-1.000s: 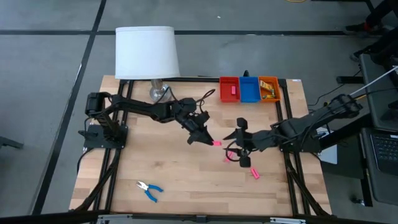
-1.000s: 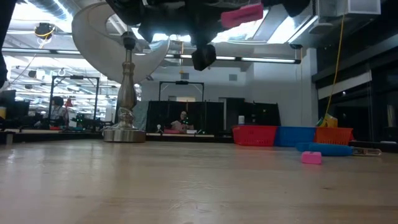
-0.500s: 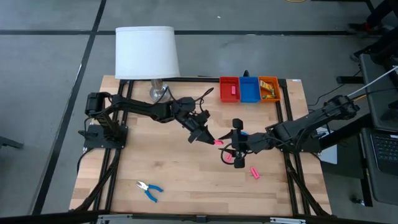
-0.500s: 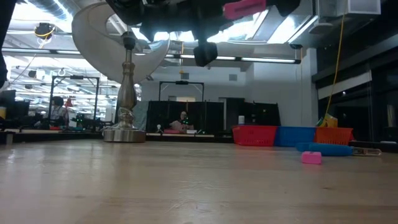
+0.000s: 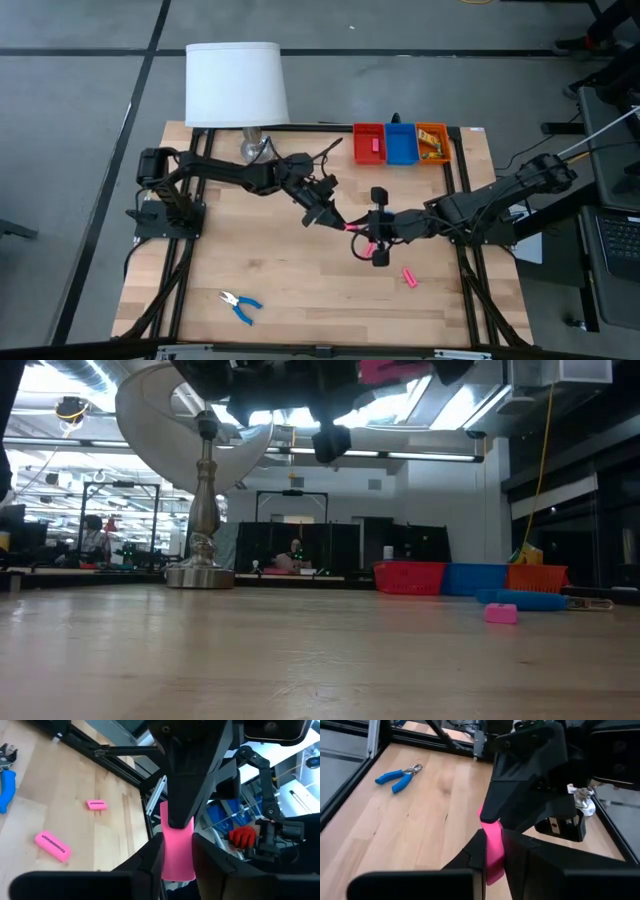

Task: Pick & Place School Supplies
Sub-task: Put the pink eraser into the red bin

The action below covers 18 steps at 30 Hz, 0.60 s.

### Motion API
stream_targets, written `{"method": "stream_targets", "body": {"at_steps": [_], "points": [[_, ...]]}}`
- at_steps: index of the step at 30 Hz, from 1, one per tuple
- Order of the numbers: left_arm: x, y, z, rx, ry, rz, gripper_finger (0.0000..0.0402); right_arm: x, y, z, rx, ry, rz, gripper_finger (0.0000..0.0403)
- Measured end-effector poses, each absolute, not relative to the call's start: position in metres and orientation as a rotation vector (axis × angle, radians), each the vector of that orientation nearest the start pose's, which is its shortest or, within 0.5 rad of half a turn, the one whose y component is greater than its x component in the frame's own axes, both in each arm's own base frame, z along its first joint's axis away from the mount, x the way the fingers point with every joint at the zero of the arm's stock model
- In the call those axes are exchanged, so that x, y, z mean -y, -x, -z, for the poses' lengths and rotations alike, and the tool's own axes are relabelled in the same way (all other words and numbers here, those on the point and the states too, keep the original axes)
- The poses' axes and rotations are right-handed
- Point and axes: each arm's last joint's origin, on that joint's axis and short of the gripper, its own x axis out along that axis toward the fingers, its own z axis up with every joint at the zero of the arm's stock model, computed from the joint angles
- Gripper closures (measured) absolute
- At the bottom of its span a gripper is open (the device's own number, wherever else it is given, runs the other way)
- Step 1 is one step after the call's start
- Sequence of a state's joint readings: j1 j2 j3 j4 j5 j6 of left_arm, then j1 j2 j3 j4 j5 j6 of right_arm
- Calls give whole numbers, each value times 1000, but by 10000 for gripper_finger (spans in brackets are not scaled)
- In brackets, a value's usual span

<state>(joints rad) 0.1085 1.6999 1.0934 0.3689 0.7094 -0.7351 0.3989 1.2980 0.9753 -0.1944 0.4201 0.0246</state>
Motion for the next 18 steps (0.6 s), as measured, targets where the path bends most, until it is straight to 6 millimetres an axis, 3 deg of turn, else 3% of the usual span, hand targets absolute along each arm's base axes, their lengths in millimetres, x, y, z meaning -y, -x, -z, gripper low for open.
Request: {"method": "stream_targets", "body": {"at_steps": [3, 8, 13, 18], "points": [[-15, -368, -258, -495, 775, 487, 291, -98, -265, -298, -482, 168, 34, 370], [16, -337, -255, -752, 645, 467, 256, -90, -262, -302, -564, 175, 100, 370], [61, -297, -256, -891, 444, 244, 246, -71, -262, -296, -636, 31, 217, 370], [90, -255, -254, -762, 420, -206, 251, -21, -265, -291, -623, -251, 570, 370]]}}
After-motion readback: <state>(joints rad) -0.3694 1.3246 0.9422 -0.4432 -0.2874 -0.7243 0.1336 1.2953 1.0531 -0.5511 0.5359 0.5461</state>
